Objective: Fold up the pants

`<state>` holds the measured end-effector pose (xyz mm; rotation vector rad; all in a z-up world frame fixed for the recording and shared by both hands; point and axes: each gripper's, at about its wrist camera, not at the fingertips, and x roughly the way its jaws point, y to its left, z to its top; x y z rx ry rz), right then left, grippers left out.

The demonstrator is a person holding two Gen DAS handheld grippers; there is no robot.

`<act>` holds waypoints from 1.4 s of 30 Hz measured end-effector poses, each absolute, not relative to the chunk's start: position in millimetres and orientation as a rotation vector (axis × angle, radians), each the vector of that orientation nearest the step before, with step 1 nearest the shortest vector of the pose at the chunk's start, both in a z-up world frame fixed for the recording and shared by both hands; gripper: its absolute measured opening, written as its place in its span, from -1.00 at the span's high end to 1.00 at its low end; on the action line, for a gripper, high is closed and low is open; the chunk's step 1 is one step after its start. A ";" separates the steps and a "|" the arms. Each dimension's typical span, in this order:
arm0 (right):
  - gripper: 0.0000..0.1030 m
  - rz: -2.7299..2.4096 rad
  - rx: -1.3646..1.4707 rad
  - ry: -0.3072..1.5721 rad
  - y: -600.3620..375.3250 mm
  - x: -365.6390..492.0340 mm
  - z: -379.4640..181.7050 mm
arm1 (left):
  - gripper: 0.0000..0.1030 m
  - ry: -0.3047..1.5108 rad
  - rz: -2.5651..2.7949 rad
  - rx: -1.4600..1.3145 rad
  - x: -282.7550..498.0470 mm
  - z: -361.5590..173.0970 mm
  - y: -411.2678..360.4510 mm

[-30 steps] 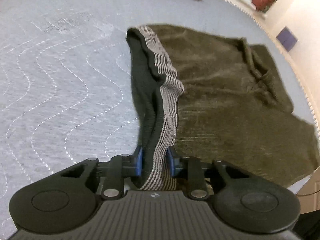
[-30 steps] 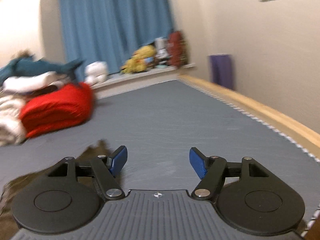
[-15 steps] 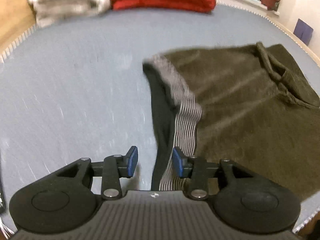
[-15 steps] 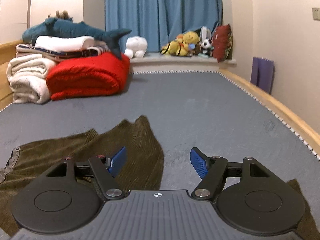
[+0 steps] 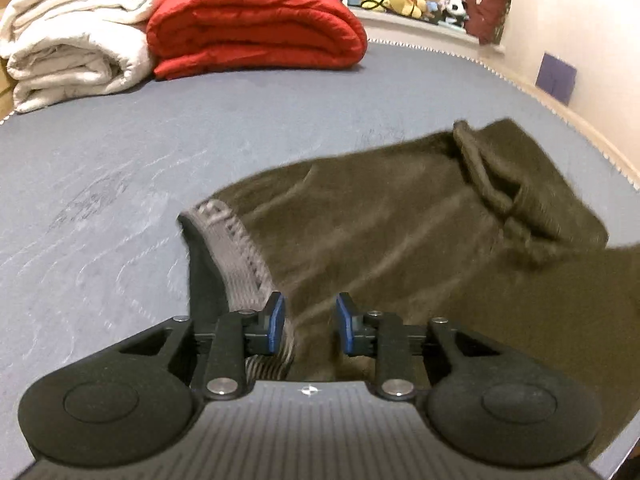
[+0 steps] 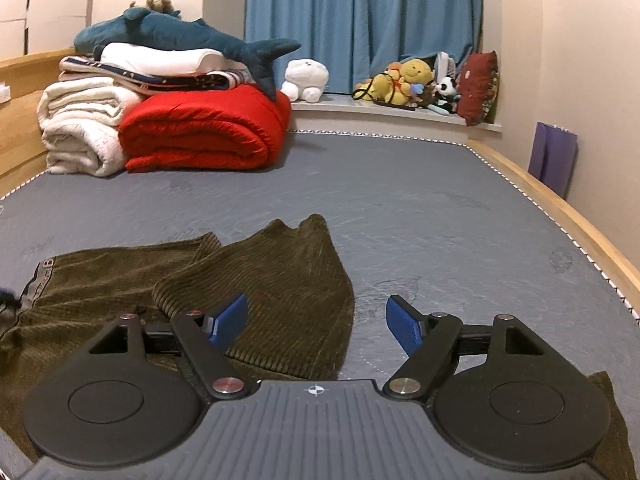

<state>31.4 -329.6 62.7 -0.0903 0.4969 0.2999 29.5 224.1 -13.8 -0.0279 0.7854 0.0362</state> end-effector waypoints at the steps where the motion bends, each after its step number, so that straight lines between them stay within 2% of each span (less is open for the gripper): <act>1: -0.54 0.303 -0.102 0.495 -327.8 30.8 61.9 | 0.42 0.783 0.032 -0.021 35.6 -10.5 221.7; 4: -0.54 0.285 -0.141 0.474 -324.6 28.7 60.7 | 0.44 0.808 0.036 0.010 59.8 -11.4 215.4; 7: -0.54 0.270 -0.126 0.481 -328.0 29.9 57.8 | 0.53 0.912 0.095 0.046 88.5 -39.4 221.2; 8: -0.54 0.264 -0.116 0.489 -329.6 30.8 56.4 | 0.67 0.958 0.146 0.075 94.7 -53.7 226.7; 12: -0.54 0.243 -0.096 0.515 -334.6 34.4 49.6 | 0.75 0.917 0.195 0.016 110.3 -59.6 241.2; 18: -0.54 0.255 -0.052 0.537 -337.7 40.8 47.6 | 0.75 0.934 0.307 0.089 121.7 -58.2 217.6; 19: -0.54 0.256 -0.046 0.535 -337.1 42.0 48.6 | 0.68 0.946 0.332 0.079 123.6 -53.6 214.1; 20: -0.54 0.257 -0.041 0.533 -336.7 43.0 49.3 | 0.38 0.945 0.352 0.059 124.3 -47.8 211.7; 22: -0.54 0.258 -0.025 0.527 -335.3 45.6 51.6 | -0.03 0.883 0.376 -0.004 119.4 -23.0 202.7; 32: -0.53 0.195 0.183 0.540 -332.0 90.1 48.7 | -0.13 0.630 0.264 -0.181 86.0 97.4 116.9; 35: -0.43 0.174 0.228 0.561 -329.2 110.3 36.0 | -0.25 0.581 0.198 -0.201 79.3 94.8 86.5; 37: -0.37 0.146 0.238 0.585 -327.6 125.0 23.7 | -0.23 0.643 0.152 -0.173 84.0 73.3 68.3; 39: -0.31 0.120 0.268 0.626 -328.9 139.6 10.3 | -0.14 0.730 0.067 -0.181 95.8 56.9 51.2; 41: -0.28 0.104 0.313 0.679 -330.8 155.3 -4.9 | 0.08 0.730 0.016 -0.178 102.4 50.9 39.2; 42: -0.28 0.100 0.329 0.705 -331.5 162.9 -13.0 | 0.09 0.729 0.011 -0.159 105.2 50.1 32.4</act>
